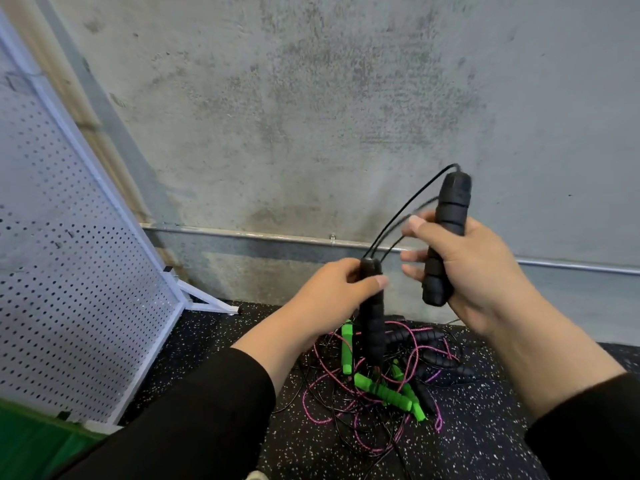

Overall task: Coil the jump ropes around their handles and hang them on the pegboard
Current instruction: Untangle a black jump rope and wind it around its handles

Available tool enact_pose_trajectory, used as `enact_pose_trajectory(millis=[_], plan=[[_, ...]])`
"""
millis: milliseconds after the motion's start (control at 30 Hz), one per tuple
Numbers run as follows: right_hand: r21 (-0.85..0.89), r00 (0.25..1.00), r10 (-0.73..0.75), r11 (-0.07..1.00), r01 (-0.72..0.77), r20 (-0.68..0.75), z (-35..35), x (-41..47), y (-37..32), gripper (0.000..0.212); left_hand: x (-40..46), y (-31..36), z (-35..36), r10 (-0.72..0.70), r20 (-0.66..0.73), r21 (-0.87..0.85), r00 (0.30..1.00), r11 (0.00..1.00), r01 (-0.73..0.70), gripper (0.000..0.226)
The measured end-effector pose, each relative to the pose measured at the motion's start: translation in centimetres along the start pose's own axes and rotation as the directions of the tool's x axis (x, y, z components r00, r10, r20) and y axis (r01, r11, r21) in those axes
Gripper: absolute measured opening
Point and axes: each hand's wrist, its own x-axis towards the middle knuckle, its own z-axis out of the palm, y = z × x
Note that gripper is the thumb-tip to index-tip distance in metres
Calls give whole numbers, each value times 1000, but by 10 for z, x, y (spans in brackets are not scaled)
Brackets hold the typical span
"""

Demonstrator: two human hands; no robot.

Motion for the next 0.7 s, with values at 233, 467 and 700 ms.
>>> enact_pose_trajectory(millis=[233,467,700], plan=[[-388,971,206,910,-146,119,-8,-7,18,16,-8,2,-2,-263,32,-530,964,814,240,24],[-360,985,135,929,-89,104,-4,-23,17,14,-14,3,-3,-319,-33,-628,947,744,229,35],[-249,983,126,964,-90,131,5,-44,34,14,-16,3,1,-272,-57,-626,961,760,178,33]])
